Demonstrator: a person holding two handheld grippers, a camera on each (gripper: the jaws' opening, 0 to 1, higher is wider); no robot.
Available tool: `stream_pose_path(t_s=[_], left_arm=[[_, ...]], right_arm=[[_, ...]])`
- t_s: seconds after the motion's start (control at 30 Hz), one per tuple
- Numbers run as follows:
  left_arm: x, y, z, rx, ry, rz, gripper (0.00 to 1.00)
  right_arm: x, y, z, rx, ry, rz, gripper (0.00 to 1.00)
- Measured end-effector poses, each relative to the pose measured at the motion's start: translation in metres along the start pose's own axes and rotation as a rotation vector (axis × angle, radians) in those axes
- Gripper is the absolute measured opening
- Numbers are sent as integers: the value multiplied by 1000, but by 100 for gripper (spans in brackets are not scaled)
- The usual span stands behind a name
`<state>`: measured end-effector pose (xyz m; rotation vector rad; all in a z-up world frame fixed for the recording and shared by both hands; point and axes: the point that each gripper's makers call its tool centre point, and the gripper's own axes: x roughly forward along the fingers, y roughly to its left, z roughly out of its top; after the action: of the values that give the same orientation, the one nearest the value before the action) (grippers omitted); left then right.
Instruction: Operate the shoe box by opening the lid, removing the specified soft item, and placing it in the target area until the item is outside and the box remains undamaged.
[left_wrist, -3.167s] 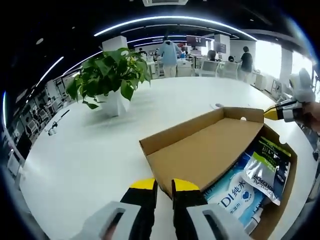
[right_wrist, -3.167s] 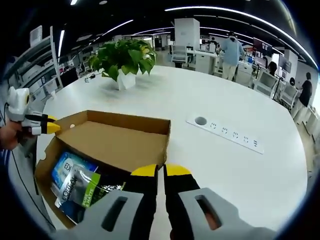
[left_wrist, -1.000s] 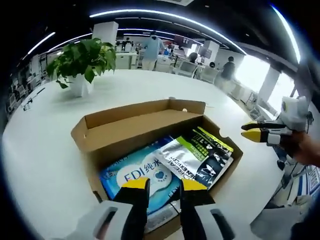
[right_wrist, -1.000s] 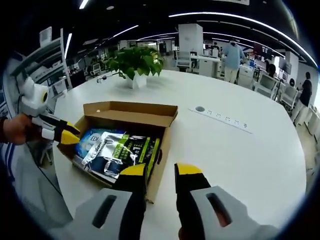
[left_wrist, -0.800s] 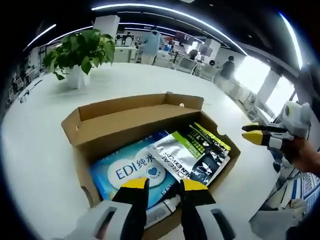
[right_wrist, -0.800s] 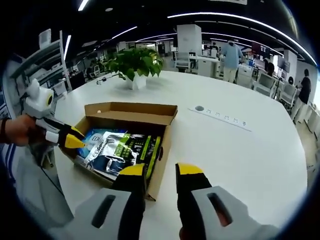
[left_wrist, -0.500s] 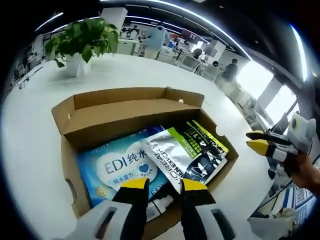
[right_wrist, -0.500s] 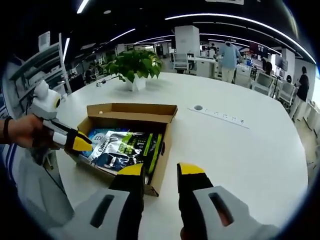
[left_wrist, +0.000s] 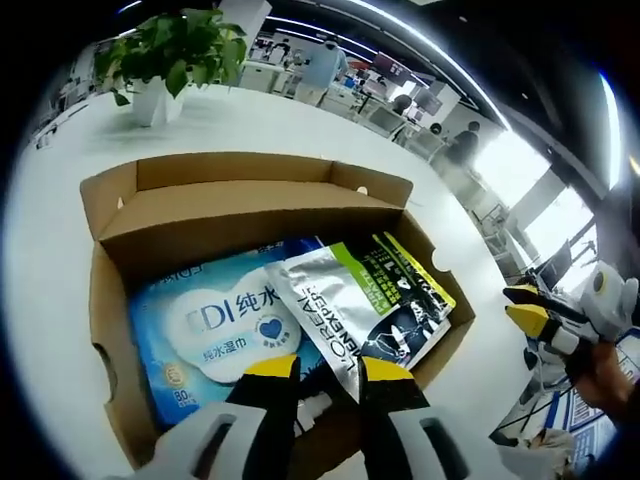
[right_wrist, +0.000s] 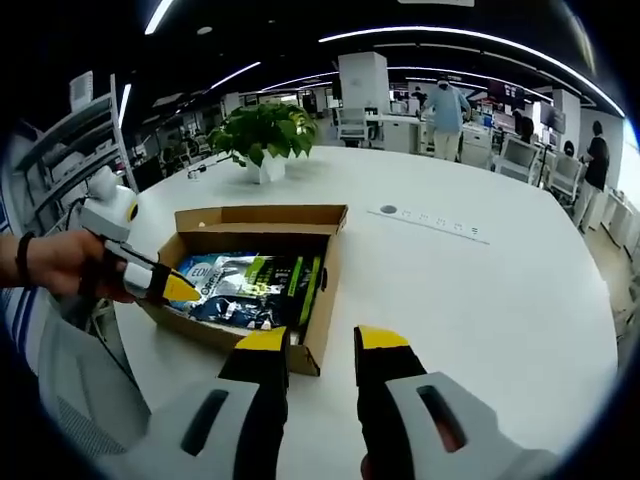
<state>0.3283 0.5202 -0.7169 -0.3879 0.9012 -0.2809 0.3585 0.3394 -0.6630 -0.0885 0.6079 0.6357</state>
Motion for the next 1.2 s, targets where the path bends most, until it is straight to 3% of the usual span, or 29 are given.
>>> stream_pose_path(t_s=[0.43, 1.03, 1.2], left_arm=[[3, -2, 6, -18, -33, -8, 3], [-2, 12, 10, -25, -55, 6, 2], [-3, 13, 10, 12, -49, 4, 2]], right_arm=[[0, 5, -4, 0, 12, 0, 23], [17, 18, 4, -16, 29, 41, 22], [26, 26, 8, -7, 40, 63, 22]])
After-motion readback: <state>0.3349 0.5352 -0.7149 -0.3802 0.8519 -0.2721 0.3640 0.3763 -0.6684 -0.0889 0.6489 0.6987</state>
